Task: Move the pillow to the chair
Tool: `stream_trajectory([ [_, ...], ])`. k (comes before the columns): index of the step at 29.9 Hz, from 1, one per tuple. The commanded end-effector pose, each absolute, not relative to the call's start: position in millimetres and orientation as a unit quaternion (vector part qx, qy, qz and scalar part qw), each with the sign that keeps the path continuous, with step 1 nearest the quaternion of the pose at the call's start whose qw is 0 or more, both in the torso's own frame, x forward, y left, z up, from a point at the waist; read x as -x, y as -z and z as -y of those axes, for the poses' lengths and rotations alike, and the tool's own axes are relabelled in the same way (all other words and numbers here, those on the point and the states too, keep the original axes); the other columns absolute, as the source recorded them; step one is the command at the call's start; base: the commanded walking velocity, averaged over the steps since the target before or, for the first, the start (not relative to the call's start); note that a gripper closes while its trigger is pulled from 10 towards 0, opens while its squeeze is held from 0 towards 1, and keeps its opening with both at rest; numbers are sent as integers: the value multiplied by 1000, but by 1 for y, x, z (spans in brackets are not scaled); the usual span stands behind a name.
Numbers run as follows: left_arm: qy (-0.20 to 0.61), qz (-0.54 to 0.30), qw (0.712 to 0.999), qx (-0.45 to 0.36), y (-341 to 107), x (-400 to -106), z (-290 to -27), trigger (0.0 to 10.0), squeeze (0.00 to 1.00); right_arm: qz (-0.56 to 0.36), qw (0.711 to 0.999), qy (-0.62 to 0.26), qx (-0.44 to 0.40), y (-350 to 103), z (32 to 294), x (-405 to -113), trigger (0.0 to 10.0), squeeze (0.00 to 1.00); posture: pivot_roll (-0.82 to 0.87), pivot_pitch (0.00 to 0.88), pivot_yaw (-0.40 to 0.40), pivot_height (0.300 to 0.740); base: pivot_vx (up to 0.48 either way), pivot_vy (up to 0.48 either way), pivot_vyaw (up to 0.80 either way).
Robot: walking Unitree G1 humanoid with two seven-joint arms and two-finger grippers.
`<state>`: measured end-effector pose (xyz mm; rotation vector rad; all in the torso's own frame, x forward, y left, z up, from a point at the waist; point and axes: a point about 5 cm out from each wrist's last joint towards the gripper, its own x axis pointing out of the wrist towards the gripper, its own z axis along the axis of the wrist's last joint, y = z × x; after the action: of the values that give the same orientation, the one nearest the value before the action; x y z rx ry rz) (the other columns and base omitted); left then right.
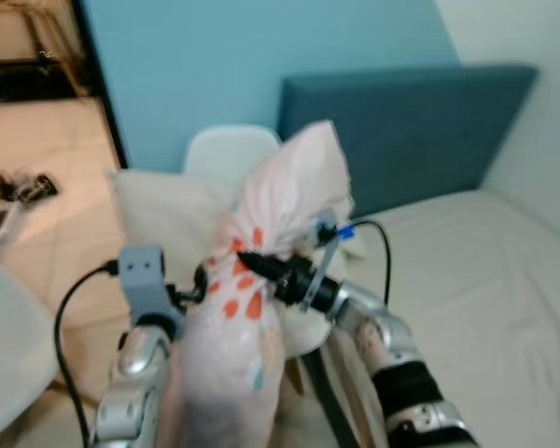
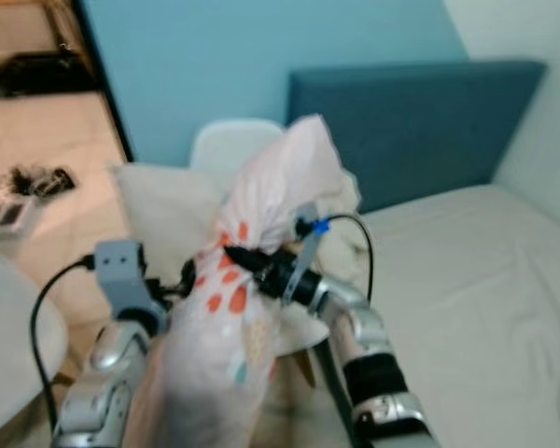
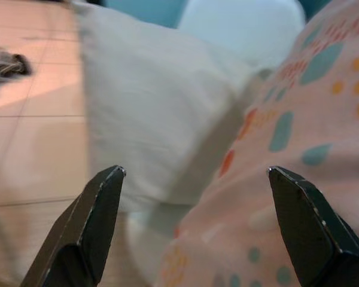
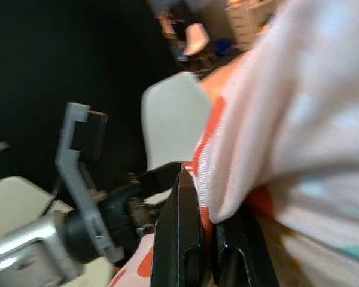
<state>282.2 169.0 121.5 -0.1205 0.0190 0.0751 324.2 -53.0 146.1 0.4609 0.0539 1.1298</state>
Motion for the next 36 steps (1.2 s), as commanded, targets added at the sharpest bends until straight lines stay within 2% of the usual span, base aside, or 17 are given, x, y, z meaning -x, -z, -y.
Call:
stream_trajectory([
  [1,-31,-15,997,64,-119,-281,-165,10000,0,25,812,-543,-212,-164,55,-325,10000,0,-22,0,-71,738,0,0,800],
  [33,-26,-18,998,45,-119,-281,-162,10000,0,25,803,-555,-218,-163,53,-322,10000,0,-25,0,-65,738,0,0,800],
  [36,-40,-20,998,40,-118,-281,-164,10000,0,23,802,-558,-214,-163,52,-320,10000,0,-28,0,-64,738,366,0,342],
])
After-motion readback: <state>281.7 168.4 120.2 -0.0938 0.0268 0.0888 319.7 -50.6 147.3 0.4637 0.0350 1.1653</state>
